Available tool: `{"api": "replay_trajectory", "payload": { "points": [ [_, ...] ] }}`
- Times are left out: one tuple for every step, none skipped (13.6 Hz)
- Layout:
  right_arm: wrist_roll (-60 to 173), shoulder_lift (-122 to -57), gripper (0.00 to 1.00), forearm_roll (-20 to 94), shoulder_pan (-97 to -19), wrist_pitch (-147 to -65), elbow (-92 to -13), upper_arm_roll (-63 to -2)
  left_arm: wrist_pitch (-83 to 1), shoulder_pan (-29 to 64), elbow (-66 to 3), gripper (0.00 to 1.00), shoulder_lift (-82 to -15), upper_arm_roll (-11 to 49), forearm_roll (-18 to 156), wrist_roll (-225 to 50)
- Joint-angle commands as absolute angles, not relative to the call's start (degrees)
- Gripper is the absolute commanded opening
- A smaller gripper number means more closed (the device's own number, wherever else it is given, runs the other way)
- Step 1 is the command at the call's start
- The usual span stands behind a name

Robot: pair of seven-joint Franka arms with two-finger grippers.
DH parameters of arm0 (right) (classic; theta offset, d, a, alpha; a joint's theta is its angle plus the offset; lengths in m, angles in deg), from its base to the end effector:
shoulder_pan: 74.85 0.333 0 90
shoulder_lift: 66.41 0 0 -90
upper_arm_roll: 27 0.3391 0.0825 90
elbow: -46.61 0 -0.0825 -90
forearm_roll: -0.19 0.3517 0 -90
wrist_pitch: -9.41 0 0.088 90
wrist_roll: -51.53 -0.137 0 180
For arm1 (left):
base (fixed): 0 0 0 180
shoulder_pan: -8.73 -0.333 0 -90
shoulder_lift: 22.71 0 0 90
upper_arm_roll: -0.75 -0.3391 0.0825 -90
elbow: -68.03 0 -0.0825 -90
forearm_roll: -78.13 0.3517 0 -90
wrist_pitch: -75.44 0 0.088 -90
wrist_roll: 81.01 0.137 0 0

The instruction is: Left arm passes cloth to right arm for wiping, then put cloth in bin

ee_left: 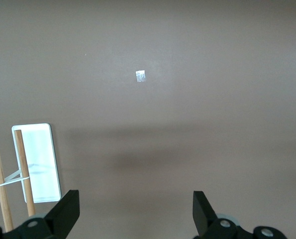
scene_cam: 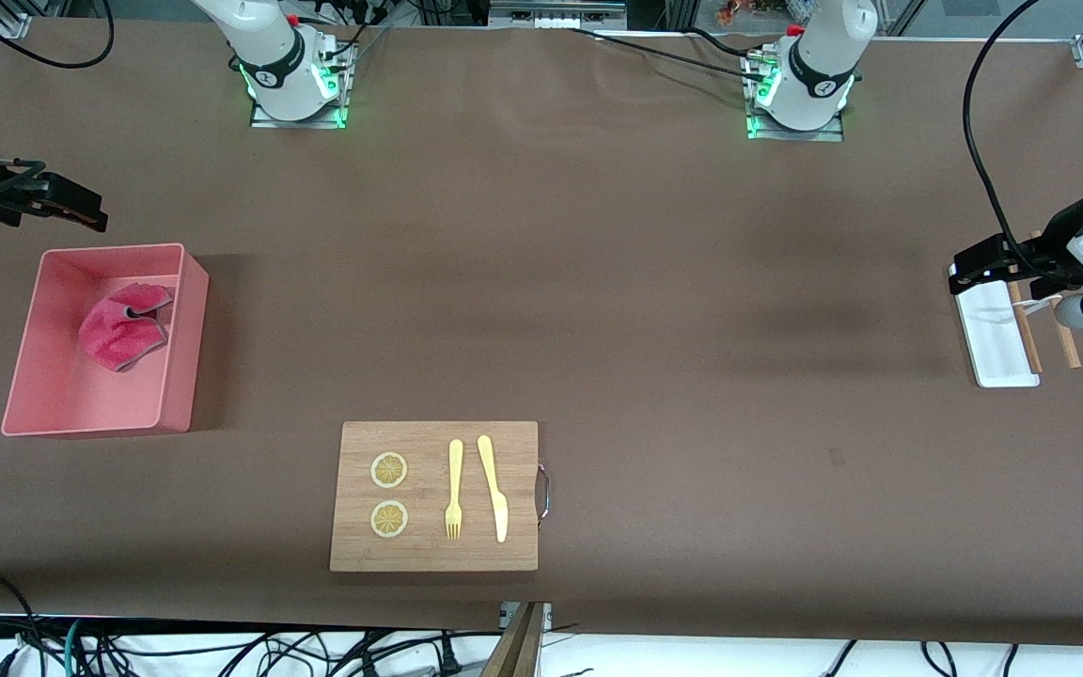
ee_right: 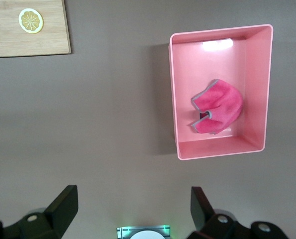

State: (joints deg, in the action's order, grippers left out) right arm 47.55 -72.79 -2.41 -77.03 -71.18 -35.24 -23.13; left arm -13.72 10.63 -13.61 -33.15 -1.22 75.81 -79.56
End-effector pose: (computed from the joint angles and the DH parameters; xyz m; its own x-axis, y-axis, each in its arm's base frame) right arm 0.5376 0.0068 0.6069 0.9904 -0.0470 -0.1296 -0.0412 -0.9980 0.0470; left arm 0.5779 -0.0068 0.5800 0.9984 -0.0249 -0.0499 -0.0232 -0.9991 0.0355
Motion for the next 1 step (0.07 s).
{"api": "replay_trajectory", "payload": {
  "points": [
    [47.1, -72.6, 1.0, -1.5, -77.9, -71.7, -35.2, -22.5, -14.6, 10.7, -11.5, 1.0, -34.9, -1.3, 78.8, -79.0]
  ]
}}
